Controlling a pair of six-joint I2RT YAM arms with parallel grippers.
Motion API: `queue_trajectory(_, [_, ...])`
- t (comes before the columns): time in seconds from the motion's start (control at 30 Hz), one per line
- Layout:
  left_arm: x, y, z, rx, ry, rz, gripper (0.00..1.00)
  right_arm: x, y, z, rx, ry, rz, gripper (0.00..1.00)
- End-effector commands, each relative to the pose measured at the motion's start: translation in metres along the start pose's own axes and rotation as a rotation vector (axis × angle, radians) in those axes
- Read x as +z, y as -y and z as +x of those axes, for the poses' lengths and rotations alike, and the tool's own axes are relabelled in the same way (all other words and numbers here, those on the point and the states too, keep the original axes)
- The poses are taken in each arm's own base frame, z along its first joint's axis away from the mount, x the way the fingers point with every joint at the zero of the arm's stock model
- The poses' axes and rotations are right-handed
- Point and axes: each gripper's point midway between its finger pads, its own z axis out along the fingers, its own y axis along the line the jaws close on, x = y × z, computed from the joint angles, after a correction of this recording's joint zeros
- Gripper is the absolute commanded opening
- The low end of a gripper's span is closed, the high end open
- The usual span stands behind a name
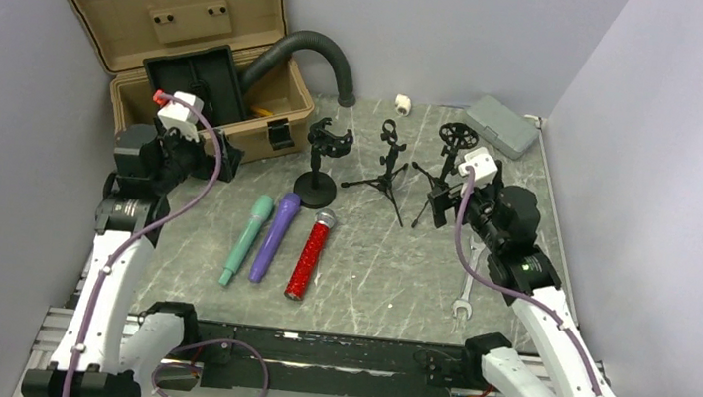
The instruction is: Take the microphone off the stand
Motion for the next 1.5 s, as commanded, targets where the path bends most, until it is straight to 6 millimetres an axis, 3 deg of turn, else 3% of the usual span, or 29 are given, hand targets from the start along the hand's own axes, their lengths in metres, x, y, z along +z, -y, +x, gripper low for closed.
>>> queue_trajectory(0.0, [-0.018,-0.007,-0.001,0.064,0.03,-0.063,0.99,-0.021,0.024,0.003,0.075,-0.017,0.162,1.0])
queue_trajectory(0.27, [-0.034,-0.003,0.005,0.097,0.056,-0.066,0.99,-0.037,0.031,0.008,0.11,-0.025,0.21,1.0])
queue_trajectory(0.4, [-0.041,-0.003,-0.002,0.148,0.141,-0.081,0.99,-0.036,0.042,0.008,0.1,-0.027,0.263,1.0])
queue_trajectory(0.57, [-0.046,0.006,-0.01,0.179,0.21,-0.042,0.99,-0.035,0.041,0.018,0.115,-0.07,0.241,1.0])
queue_trajectory(1.03, [-0.028,-0.01,0.006,0.236,0.197,-0.072,0.99,-0.052,0.081,0.025,0.15,-0.062,0.432,1.0])
queue_trajectory(1.33, [-0.012,-0.011,-0.012,0.202,0.224,-0.053,0.99,-0.072,0.099,0.022,0.184,-0.027,0.525,1.0])
queue_trajectory(1.47, [-0.014,-0.006,-0.01,0.167,0.255,-0.037,0.99,-0.077,0.102,0.023,0.172,-0.023,0.535,1.0])
